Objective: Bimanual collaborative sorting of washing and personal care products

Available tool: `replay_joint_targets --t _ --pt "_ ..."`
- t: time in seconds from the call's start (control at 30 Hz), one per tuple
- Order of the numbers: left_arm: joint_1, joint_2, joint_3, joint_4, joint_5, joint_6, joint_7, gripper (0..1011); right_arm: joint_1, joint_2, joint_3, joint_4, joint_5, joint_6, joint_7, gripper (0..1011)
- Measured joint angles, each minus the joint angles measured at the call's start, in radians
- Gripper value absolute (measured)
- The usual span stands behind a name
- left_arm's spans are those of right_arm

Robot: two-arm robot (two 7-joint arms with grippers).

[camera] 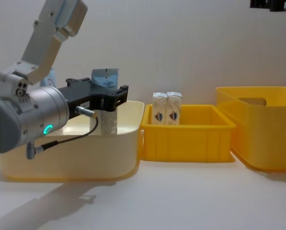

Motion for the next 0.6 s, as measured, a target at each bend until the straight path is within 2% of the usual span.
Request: replay_joint_targets --t 0.07,0.13,0.2,0.37,0.6 --pt "-0.001 -0.001 0.0 0.001 0.0 0.0 -0.001 522 0.0 0.0 0.0 0.0 0.0 0.0 0.0 1001" --pt "-0.002 -0.002 0.001 0.002 0.001 0.0 -0.001 416 0.0 0.0 0.0 0.0 0.0 0.0 0.0 1001" --pt "-0.003 -0.002 0.001 0.002 0.001 -0.001 -0.001 382 0.0 0.0 0.0 0.0 0.0 0.0 0.0 1001" --pt "-0.004 -0.003 0.002 0.004 0.002 -0.001 -0.002 201 0.0 0.0 0.0 0.0 0.0 0.0 0.0 1001" --pt "-0.005 -0.004 0.002 0.005 0.002 -0.001 -0.003 144 0.0 0.0 0.0 0.0 0.0 0.0 0.0 1001"
